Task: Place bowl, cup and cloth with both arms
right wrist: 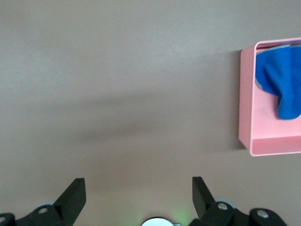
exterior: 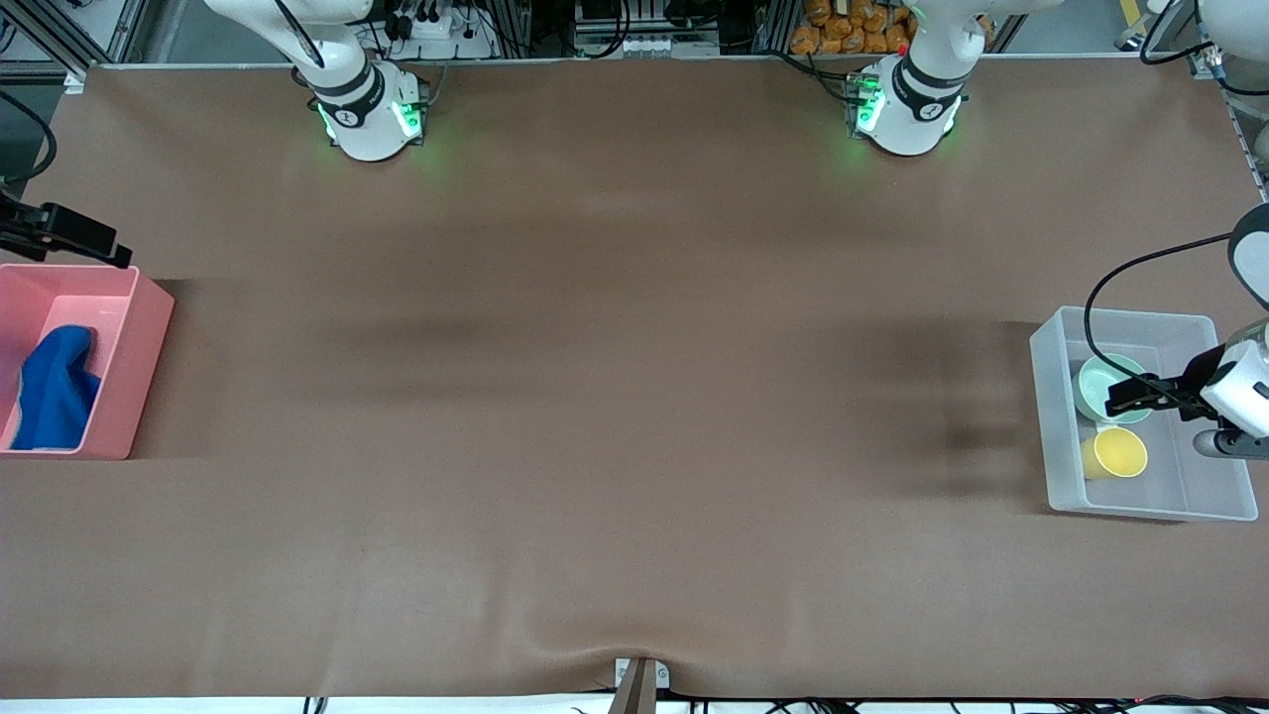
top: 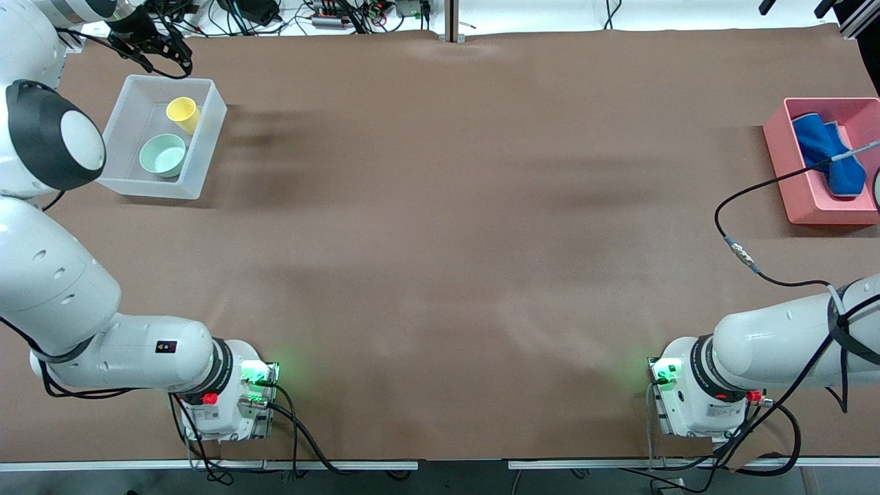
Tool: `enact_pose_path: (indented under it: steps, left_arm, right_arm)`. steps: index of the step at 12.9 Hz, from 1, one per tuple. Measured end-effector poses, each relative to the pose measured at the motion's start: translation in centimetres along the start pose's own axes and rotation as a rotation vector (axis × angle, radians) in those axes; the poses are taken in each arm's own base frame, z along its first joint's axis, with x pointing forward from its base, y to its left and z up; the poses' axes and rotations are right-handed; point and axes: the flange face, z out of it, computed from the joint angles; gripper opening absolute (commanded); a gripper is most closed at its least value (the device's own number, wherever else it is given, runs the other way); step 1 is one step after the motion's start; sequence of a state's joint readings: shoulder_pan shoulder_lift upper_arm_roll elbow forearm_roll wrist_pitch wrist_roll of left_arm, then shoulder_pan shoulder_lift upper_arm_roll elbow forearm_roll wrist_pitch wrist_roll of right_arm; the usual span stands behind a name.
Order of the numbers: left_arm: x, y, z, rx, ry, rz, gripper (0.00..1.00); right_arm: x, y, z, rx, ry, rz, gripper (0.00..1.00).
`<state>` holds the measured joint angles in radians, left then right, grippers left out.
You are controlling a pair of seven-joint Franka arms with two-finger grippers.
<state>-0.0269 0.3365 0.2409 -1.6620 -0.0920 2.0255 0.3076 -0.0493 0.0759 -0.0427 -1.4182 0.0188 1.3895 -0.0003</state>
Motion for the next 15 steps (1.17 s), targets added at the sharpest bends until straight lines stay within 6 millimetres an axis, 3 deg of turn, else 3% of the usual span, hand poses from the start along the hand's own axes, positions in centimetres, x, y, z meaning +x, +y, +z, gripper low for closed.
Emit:
enact_pose_path:
  steps: [3, 6, 8, 12, 15]
  left_arm:
    - [-1.2, 1.0, -4.3, -0.022, -0.001, -0.047, 1.0]
    - [-2.7, 5.1, -10.1, -0.057, 0.014, -0.108, 1.0]
    - [-3.9, 7.7, -12.8, -0.075, 0.007, -0.101, 1.0]
    - [-5.9, 8.7, -16.2, -0.087, 0.006, -0.086, 1.0]
    - [-5.5, 8.7, -17.1, -0.083, 0.03, -0.085, 1.0]
  right_arm:
    - [-0.2, 0.1, -1.3, -0.008, 0.045, -0.013, 1.0]
    - [-0.5, 0.1, -1.7, -0.01, 0.054, -0.011, 1.0]
    - [-0.1, 0.3, -0.7, -0.014, 0.043, -0.008, 1.0]
    - [0.1, 0.4, 0.4, -0.015, 0.03, 0.02, 1.0]
    - [0.1, 0.4, 0.4, -0.015, 0.03, 0.033, 1.0]
